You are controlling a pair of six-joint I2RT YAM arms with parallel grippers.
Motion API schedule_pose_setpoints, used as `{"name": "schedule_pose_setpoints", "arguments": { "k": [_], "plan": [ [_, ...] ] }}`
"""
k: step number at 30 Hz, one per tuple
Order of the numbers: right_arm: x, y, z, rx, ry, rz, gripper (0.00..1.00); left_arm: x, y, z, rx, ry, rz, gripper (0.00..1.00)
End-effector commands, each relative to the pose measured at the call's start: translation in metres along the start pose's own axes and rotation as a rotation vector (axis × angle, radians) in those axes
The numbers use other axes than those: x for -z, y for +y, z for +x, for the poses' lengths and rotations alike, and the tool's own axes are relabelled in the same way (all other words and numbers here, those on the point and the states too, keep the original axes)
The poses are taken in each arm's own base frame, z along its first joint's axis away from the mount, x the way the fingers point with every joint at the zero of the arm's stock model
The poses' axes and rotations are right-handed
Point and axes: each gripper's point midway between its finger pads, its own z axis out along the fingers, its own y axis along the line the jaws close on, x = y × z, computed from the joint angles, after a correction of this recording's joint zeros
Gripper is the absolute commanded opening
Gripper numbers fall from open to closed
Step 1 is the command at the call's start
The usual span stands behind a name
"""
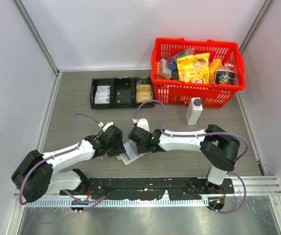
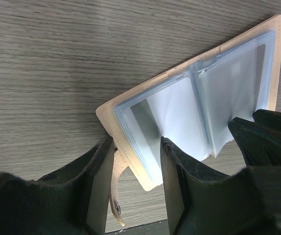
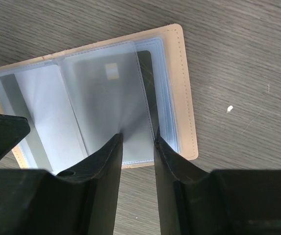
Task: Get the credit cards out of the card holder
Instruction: Remove the credit card from the card holder.
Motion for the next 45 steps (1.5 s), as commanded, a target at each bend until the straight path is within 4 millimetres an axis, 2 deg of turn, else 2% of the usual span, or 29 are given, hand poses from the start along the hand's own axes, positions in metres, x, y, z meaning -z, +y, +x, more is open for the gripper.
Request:
{"name": "schedule_pose_setpoints", "arguments": {
  "k": [1, 4, 9, 14, 16, 20, 23, 26, 28, 31, 32, 33, 34, 37, 38, 39, 40, 41, 45],
  "plan": [
    [-0.001, -0.004, 0.009, -0.016, 0.016, 0.016, 0.34, -0.009, -0.002, 0.013, 0.019, 0.035, 0.018, 0.45],
    [0.002, 0.002, 0.008, -0.015, 0.006, -0.034, 0.32, -0.013, -0.006, 0.015, 0.032, 0.028, 0.045, 0.44],
    [0.013, 0.021, -0.005, -0.038, -0.052, -0.142, 0.24, -0.021, -0.008, 0.021, 0.062, 0.030, 0.078, 0.41],
    [0.035, 0.042, -0.025, -0.017, -0.115, -0.238, 0.22, -0.021, -0.007, 0.021, 0.099, 0.009, 0.095, 0.40],
    [0.046, 0.057, -0.031, -0.005, -0.140, -0.303, 0.22, -0.019, -0.006, 0.018, 0.114, -0.010, 0.099, 0.42],
    [0.058, 0.084, -0.025, 0.025, -0.116, -0.426, 0.24, -0.006, 0.003, 0.009, 0.154, -0.072, 0.084, 0.47],
    [0.054, 0.093, -0.014, 0.052, -0.074, -0.448, 0.27, 0.008, 0.011, -0.001, 0.183, -0.134, 0.070, 0.51],
    [0.051, 0.091, -0.005, 0.078, -0.049, -0.424, 0.30, 0.023, 0.015, -0.011, 0.209, -0.190, 0.077, 0.52],
    [0.052, 0.086, -0.007, 0.078, -0.060, -0.403, 0.36, 0.034, 0.014, -0.017, 0.219, -0.221, 0.095, 0.53],
    [0.068, 0.072, -0.022, 0.077, -0.118, -0.368, 0.45, 0.047, 0.008, -0.025, 0.216, -0.246, 0.122, 0.56],
    [0.077, 0.064, -0.035, 0.062, -0.162, -0.353, 0.50, 0.050, 0.004, -0.026, 0.209, -0.246, 0.138, 0.57],
    [0.077, 0.055, -0.035, 0.063, -0.163, -0.326, 0.52, 0.054, -0.002, -0.029, 0.202, -0.245, 0.158, 0.57],
    [0.081, 0.042, -0.048, 0.038, -0.195, -0.299, 0.53, 0.058, -0.011, -0.032, 0.196, -0.242, 0.185, 0.58],
    [0.076, 0.004, -0.057, -0.020, -0.201, -0.229, 0.54, 0.062, -0.038, -0.035, 0.183, -0.206, 0.256, 0.60],
    [0.071, -0.015, -0.060, -0.055, -0.201, -0.199, 0.54, 0.063, -0.049, -0.037, 0.180, -0.190, 0.281, 0.60],
    [0.068, -0.023, -0.062, -0.074, -0.196, -0.190, 0.54, 0.064, -0.059, -0.038, 0.178, -0.176, 0.305, 0.60],
    [0.063, -0.037, -0.062, -0.094, -0.192, -0.164, 0.54, 0.059, -0.065, -0.037, 0.171, -0.152, 0.304, 0.60],
    [0.061, -0.045, -0.066, -0.110, -0.198, -0.154, 0.54, 0.057, -0.075, -0.036, 0.161, -0.130, 0.318, 0.60],
    [0.049, -0.061, -0.057, -0.128, -0.184, -0.118, 0.54, 0.043, -0.102, -0.028, 0.122, -0.071, 0.333, 0.59]
  ]
}}
